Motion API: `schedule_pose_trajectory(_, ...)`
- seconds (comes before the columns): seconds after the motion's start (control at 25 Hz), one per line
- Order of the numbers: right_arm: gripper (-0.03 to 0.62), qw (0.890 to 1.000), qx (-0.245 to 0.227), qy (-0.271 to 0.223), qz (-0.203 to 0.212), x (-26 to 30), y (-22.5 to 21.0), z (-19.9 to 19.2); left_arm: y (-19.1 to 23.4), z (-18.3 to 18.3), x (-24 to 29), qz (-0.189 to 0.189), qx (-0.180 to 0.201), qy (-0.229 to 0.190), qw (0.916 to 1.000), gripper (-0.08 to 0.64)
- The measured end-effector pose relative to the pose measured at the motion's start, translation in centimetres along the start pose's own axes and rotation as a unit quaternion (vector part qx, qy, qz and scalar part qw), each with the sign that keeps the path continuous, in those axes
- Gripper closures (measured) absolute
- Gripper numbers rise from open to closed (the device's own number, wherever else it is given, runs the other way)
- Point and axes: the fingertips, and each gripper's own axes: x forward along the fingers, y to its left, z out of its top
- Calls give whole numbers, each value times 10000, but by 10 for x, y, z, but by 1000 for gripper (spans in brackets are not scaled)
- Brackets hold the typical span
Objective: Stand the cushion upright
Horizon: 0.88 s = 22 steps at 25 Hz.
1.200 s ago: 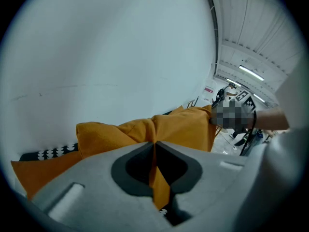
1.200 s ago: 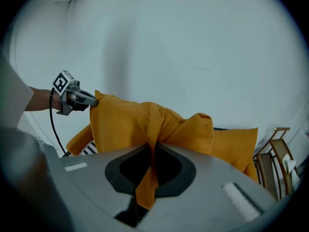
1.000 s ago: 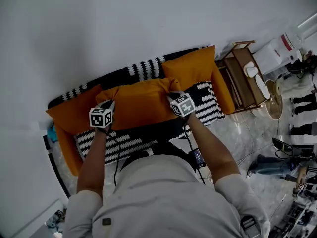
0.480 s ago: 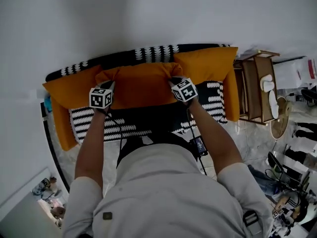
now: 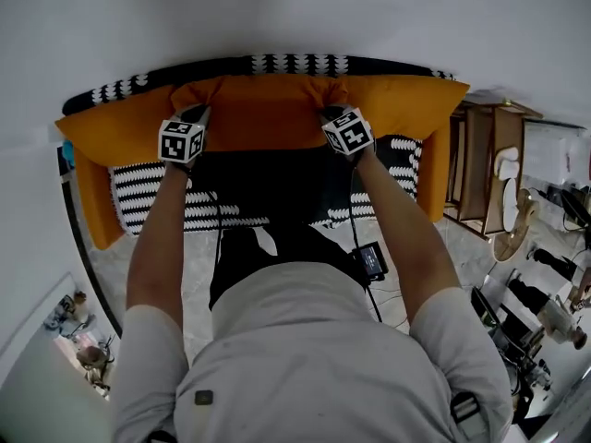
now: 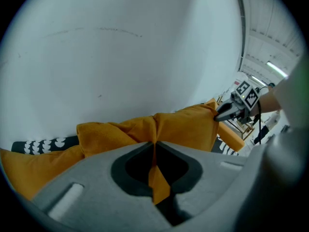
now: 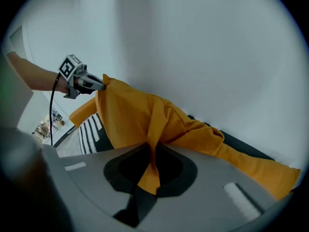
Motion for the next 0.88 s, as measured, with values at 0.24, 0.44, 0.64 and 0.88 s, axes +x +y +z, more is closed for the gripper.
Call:
schedule_pose_trajectory(0.24, 545, 9998, -161, 145, 6, 48, -15, -7, 27, -27, 41, 71, 106, 95, 9999, 535)
schedule_pose_trajectory(0.44, 554, 9999, -85, 103, -1, 77, -17, -16, 40, -50, 61, 98, 249, 123, 9996, 535)
schedule_pose_trajectory(0.64, 555, 9999, 137, 101, 30, 93, -29, -25, 41, -58, 79, 192, 203, 125, 9995, 535)
schedule_pose_trajectory(0.88, 531, 9994, 326, 81, -42, 88, -30, -25, 44, -54, 78, 238, 21, 122, 9996, 494)
